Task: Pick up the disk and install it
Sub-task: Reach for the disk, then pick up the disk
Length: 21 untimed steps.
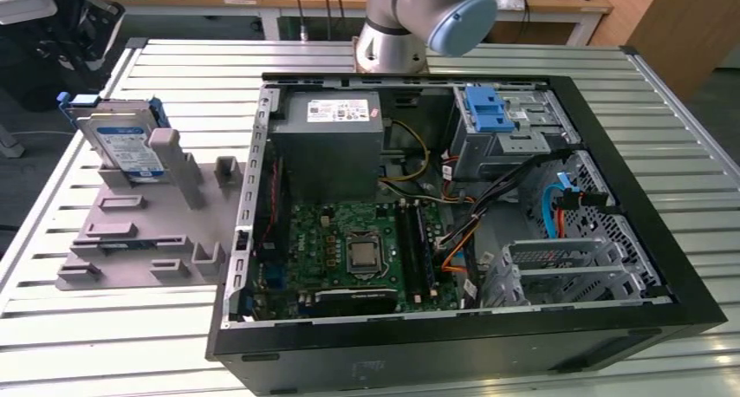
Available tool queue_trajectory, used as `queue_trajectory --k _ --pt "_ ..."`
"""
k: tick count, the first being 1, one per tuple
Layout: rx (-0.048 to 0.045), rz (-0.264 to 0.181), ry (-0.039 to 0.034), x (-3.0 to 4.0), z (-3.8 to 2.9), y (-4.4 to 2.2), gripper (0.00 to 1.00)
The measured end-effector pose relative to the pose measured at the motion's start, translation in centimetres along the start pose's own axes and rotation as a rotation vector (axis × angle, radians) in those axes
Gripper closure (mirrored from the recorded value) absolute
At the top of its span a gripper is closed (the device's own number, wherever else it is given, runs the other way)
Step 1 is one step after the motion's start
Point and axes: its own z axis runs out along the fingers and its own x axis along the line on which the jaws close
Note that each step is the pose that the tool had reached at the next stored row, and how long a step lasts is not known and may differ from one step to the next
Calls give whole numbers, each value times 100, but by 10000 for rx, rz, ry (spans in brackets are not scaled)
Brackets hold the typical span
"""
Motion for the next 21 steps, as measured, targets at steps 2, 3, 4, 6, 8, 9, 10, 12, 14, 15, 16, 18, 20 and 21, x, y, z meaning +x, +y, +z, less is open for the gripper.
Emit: queue_trajectory --k 2,3,4,6,8,9,10,12,14,15,16,18,20,21 --pt "2 0 7 59 8 14 89" --pt "1 0 8 89 12 19 89" --pt "1 2 12 119 15 24 89" --pt "2 2 23 176 20 31 89" --pt "3 3 37 231 24 38 89" --pt "4 3 44 256 26 41 89" --pt "4 3 49 275 27 45 89" --pt "4 2 51 280 27 45 89" --pt "3 3 50 311 29 42 89" --pt "4 2 51 339 29 40 89" --pt "4 3 51 340 29 40 89" --pt "4 3 51 342 29 40 89" --pt "4 3 51 349 29 39 89" --pt "4 3 51 356 30 39 89"
